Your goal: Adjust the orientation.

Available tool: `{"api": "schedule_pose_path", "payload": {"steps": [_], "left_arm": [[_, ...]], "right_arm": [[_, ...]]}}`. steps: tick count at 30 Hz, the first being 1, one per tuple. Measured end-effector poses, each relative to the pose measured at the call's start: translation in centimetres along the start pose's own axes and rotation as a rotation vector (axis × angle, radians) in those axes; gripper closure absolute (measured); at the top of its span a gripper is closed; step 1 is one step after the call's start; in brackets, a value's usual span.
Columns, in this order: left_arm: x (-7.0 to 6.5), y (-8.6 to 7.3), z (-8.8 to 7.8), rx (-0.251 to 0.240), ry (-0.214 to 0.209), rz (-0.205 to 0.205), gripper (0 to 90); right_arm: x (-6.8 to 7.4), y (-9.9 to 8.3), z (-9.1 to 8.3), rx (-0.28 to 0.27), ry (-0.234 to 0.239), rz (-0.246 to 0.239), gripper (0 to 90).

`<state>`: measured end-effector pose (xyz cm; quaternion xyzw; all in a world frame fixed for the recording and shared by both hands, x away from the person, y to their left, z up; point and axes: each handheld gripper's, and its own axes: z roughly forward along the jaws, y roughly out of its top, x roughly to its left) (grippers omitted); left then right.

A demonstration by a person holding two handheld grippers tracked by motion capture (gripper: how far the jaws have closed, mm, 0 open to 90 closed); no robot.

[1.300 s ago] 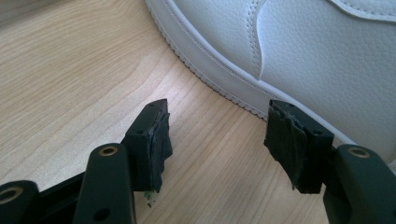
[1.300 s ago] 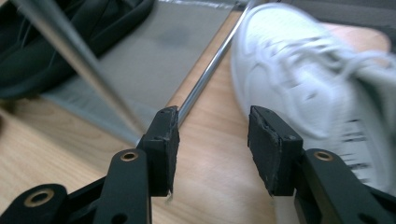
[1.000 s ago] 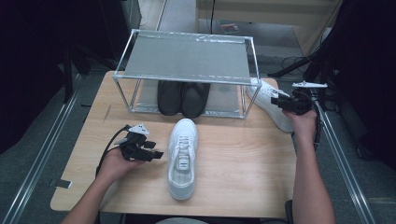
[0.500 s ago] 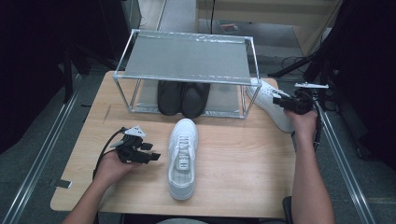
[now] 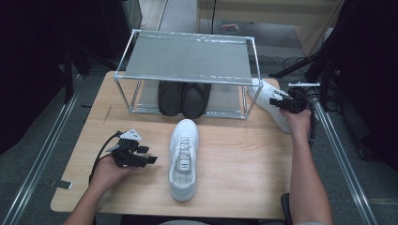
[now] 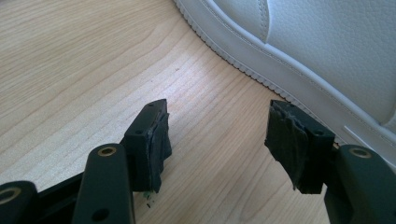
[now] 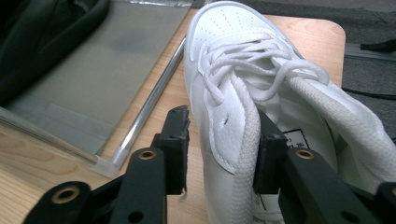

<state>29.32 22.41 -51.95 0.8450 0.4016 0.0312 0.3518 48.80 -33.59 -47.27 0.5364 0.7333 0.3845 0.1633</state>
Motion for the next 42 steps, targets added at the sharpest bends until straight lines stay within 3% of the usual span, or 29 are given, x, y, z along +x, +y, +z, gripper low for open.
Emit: {"api": "schedule_pose_path", "payload": {"steps": [4,7,16,23,32,37,42], "left_arm": [[0.0,0.0,0.1,0.007,-0.001,0.005,39.5],[0.0,0.0,0.2,0.010,0.001,0.007,39.4],[0.0,0.0,0.1,0.010,0.001,0.005,39.3],[0.1,-0.1,0.1,0.011,-0.002,0.005,39.2],[0.1,0.0,-0.1,-0.007,-0.002,0.014,38.7],[0.2,0.2,-0.1,-0.015,-0.005,0.017,38.6],[0.2,0.5,0.0,-0.014,-0.011,0.025,38.6]], "right_arm": [[0.3,0.0,0.0,0.021,-0.029,-0.025,74.2],[0.2,0.0,-0.1,0.018,-0.021,-0.018,76.8],[0.3,0.1,-0.2,0.015,-0.024,-0.005,79.8],[-0.1,0.4,-1.4,-0.029,-0.016,0.046,80.1],[0.6,0.1,-2.8,-0.008,-0.026,0.003,79.7],[0.6,-0.4,-3.7,-0.031,-0.025,0.034,79.8],[0.8,-0.7,-4.8,-0.047,-0.042,0.028,80.0]]}}
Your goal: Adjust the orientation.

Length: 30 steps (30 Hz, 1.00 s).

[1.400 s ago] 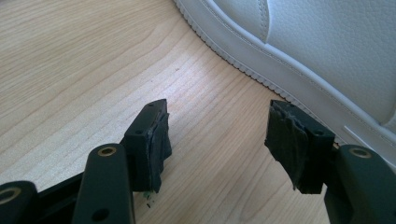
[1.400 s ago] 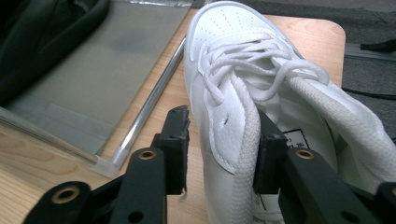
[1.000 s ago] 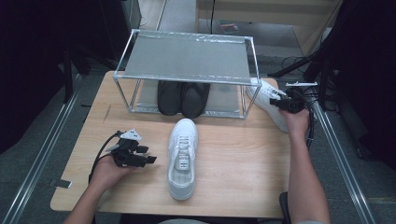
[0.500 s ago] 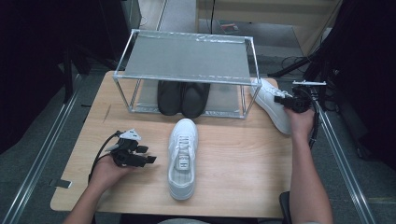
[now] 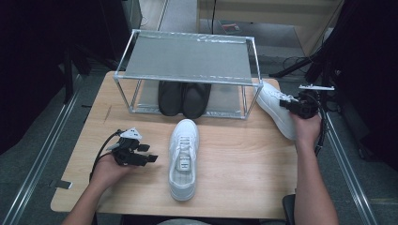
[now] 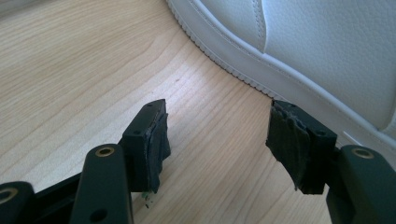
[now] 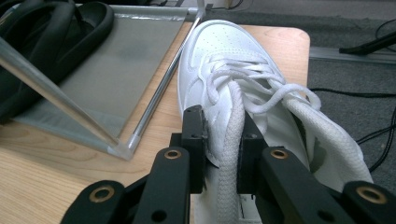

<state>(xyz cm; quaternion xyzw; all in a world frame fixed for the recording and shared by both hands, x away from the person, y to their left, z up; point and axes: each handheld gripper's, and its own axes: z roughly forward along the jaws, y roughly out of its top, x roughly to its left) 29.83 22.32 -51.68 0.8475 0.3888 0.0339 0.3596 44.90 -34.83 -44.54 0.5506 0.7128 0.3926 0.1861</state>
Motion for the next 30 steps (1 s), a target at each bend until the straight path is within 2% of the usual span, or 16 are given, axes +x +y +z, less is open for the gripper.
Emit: {"api": "schedule_pose_path", "payload": {"steps": [5,11,14,18,23,27,30], "left_arm": [[0.0,0.4,0.1,-0.002,-0.003,0.012,38.6],[0.1,1.0,0.2,-0.012,-0.012,0.026,38.7],[0.2,1.2,0.2,-0.035,-0.022,0.031,38.7],[0.2,1.7,0.5,-0.033,-0.010,0.031,38.7],[0.3,2.3,0.8,-0.034,-0.030,0.041,38.7],[0.4,2.6,0.9,-0.069,-0.039,0.040,38.7],[0.5,2.7,1.0,-0.098,-0.029,0.038,38.7]], "right_arm": [[0.2,-0.5,-1.3,-0.018,0.000,0.005,79.9],[0.5,-1.3,-2.8,-0.014,-0.017,0.001,79.8],[0.6,-1.7,-3.4,-0.016,-0.026,-0.003,79.8],[0.8,-2.4,-4.3,-0.018,-0.037,-0.006,79.8],[1.1,-3.3,-5.3,-0.012,-0.046,-0.006,79.7],[1.5,-4.0,-6.2,-0.014,-0.047,-0.013,79.3],[1.7,-4.6,-6.8,-0.013,-0.042,-0.012,79.2]]}}
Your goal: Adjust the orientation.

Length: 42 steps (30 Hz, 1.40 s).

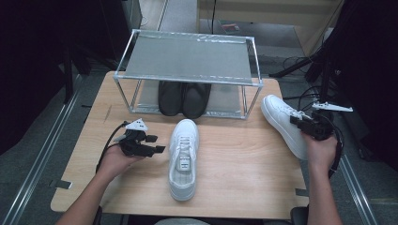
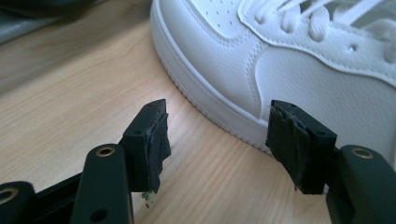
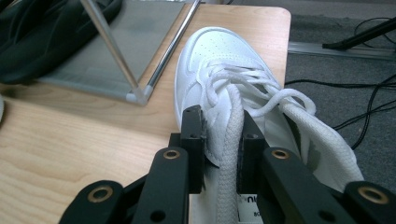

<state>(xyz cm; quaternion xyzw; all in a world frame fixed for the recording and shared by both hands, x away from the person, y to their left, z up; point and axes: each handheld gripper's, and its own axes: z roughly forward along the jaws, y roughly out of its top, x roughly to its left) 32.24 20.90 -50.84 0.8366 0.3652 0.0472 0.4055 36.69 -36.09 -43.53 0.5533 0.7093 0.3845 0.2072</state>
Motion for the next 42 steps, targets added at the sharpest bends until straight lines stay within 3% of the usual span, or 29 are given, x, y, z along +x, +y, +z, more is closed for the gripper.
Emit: {"api": "schedule_pose_path", "payload": {"steps": [2,5,22,31,38,42], "left_arm": [[0.1,0.1,0.1,-0.017,-0.006,-0.004,38.9],[0.2,0.7,0.3,0.028,0.004,0.001,39.1],[0.1,1.0,0.9,0.026,-0.007,0.020,39.3],[0.1,1.0,1.0,0.029,-0.009,0.020,39.2],[0.1,1.0,1.0,0.033,-0.007,0.022,39.2],[0.1,1.0,1.0,0.039,-0.009,0.022,39.1]], "right_arm": [[0.3,-0.4,-0.4,0.001,0.003,-0.005,79.2],[0.9,-0.8,-1.0,0.006,0.004,-0.015,79.1],[4.2,-3.0,-3.8,0.002,0.047,-0.065,78.4],[6.1,-3.1,-3.9,0.005,0.096,-0.111,79.0],[7.9,-3.0,-3.4,0.011,0.152,-0.157,80.7],[8.7,-3.0,-2.8,0.020,0.195,-0.159,80.7]]}}
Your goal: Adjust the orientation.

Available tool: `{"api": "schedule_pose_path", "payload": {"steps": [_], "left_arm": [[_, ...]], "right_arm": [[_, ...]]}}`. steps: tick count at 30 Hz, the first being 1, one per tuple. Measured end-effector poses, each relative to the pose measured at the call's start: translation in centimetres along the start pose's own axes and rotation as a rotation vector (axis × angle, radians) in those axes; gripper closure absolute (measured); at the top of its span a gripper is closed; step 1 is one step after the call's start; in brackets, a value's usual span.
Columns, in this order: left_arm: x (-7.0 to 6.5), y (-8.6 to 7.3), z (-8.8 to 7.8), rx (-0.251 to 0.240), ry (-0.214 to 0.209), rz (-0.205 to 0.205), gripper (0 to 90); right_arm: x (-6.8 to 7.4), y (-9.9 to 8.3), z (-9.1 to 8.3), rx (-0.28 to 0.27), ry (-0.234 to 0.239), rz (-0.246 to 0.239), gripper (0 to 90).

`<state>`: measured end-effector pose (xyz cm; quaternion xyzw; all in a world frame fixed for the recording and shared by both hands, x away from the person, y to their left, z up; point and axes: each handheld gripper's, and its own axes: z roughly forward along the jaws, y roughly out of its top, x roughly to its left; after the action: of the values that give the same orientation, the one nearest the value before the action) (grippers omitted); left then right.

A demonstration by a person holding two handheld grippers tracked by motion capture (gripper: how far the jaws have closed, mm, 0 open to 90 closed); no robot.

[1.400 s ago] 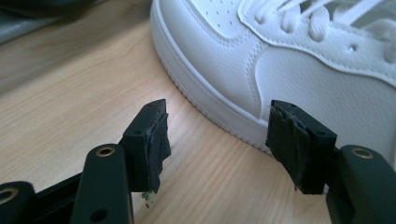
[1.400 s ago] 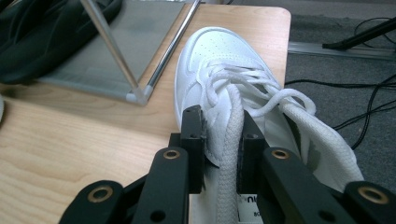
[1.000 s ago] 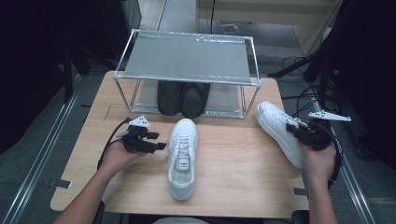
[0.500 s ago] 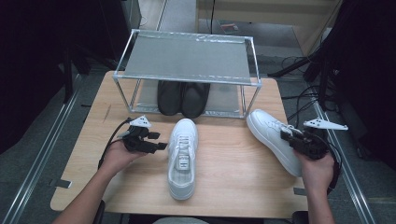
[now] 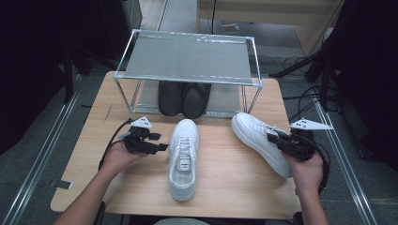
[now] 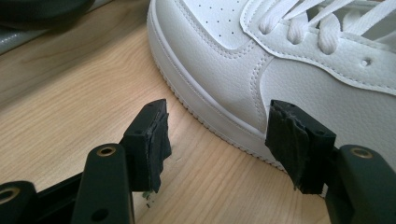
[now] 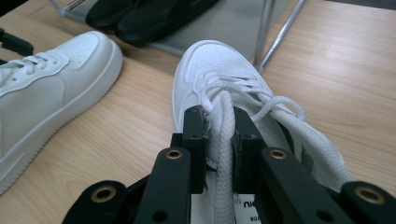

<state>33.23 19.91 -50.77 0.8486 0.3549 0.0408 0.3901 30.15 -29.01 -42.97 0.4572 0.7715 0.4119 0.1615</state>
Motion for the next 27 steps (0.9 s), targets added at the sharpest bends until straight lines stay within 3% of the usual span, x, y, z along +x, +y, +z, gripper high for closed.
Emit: {"api": "schedule_pose_path", "payload": {"steps": [7,19,27], "left_arm": [[-0.1,-0.1,-0.2,0.025,0.003,-0.001,38.9],[-0.3,-1.1,-1.0,0.002,0.022,-0.011,39.0],[-0.3,-1.6,-1.4,-0.005,0.030,-0.021,38.9]], "right_arm": [[1.5,0.5,1.2,0.012,0.041,-0.033,80.7],[3.8,1.1,4.1,0.052,0.113,-0.095,80.6],[5.0,1.1,5.3,0.088,0.130,-0.141,80.8]]}}
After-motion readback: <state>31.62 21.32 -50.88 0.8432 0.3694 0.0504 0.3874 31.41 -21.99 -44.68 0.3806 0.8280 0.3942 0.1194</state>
